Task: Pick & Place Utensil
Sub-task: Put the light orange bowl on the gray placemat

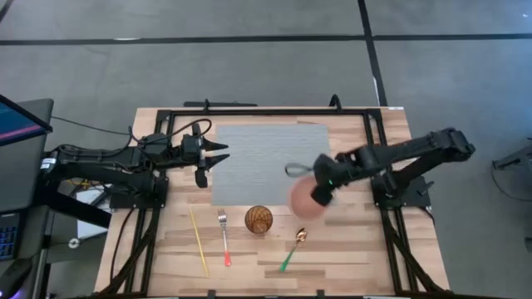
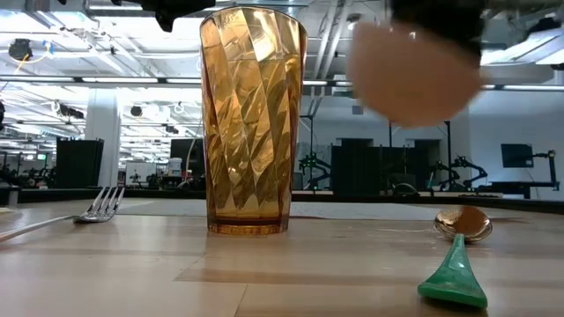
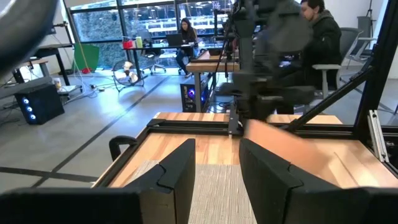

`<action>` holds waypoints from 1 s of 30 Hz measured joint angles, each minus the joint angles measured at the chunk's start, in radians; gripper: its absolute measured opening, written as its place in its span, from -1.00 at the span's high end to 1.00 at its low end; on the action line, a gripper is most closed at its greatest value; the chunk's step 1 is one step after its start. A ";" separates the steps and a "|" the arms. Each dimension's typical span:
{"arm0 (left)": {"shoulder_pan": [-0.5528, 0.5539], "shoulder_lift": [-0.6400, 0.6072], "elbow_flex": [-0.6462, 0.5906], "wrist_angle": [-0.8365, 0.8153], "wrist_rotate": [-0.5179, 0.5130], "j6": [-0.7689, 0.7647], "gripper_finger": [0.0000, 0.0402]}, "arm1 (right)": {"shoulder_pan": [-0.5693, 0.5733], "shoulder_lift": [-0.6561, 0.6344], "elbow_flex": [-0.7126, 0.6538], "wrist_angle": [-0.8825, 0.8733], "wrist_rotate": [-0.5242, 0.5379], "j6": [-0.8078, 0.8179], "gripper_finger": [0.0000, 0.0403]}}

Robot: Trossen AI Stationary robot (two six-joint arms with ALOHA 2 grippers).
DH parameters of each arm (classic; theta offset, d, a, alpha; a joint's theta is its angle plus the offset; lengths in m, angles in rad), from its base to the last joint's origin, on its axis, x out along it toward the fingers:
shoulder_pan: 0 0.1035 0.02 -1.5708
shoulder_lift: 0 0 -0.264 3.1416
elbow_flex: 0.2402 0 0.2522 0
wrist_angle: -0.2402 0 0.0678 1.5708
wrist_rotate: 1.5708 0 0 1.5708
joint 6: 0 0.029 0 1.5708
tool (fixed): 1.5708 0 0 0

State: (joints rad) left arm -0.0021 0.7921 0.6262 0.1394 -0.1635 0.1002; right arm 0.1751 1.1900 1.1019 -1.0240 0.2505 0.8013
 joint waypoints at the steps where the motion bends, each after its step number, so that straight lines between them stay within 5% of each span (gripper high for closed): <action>1: 0.000 0.000 0.000 0.000 0.000 0.000 0.37 | -0.042 0.000 0.000 0.015 0.018 0.000 0.94; 5: 0.000 0.000 0.000 0.003 0.000 0.000 0.37 | -0.220 0.017 0.000 0.120 0.017 -0.029 0.94; 12: 0.000 0.000 0.000 0.004 0.002 0.000 0.37 | -0.422 0.173 0.003 0.449 -0.276 -0.255 0.97; 16: 0.000 0.000 0.000 0.004 0.002 0.000 0.37 | -0.492 0.315 0.062 0.402 -0.401 -0.346 0.99; 30: 0.000 0.000 -0.001 0.003 0.000 0.000 0.37 | -0.634 0.553 0.171 0.266 -0.524 -0.443 0.97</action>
State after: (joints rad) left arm -0.0021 0.7922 0.6256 0.1429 -0.1638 0.1001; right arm -0.4584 1.7425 1.2728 -0.7580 -0.2734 0.3586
